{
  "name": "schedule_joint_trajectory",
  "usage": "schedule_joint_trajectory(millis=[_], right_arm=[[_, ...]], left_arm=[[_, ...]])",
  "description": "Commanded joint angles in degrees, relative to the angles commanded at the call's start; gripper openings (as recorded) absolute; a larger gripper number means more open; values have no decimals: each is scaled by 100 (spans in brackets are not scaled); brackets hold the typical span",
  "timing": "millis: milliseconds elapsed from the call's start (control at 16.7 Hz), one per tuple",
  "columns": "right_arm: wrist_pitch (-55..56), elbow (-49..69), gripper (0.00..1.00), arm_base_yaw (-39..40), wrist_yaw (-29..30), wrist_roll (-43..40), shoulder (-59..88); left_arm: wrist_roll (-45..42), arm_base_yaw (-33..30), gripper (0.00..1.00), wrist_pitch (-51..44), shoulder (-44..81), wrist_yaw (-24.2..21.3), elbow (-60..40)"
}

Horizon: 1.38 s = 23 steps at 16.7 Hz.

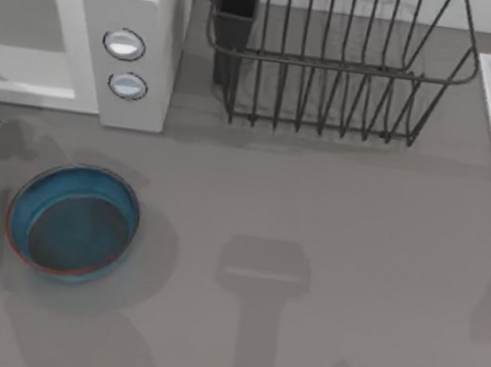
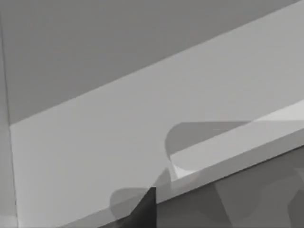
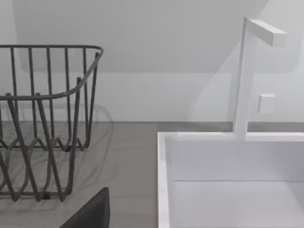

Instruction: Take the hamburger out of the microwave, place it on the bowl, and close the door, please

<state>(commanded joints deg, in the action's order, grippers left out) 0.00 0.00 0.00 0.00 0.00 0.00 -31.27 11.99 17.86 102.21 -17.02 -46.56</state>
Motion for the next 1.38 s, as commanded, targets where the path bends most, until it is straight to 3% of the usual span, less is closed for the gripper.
schedule_joint_trajectory(millis=[420, 780, 1080, 1380], right_arm=[[0, 0, 100, 0, 0, 0, 0], [0, 0, 100, 0, 0, 0, 0], [0, 0, 100, 0, 0, 0, 0], [0, 0, 100, 0, 0, 0, 0]], left_arm=[[-4176, -271, 0, -4474, 1245, -2145, -2115], [-7304, -483, 0, -7712, 1982, -3286, -2940], [-8657, -582, 0, -8841, 2232, -3670, -3080], [-8776, -591, 0, -8915, 2236, -3704, -3073]])
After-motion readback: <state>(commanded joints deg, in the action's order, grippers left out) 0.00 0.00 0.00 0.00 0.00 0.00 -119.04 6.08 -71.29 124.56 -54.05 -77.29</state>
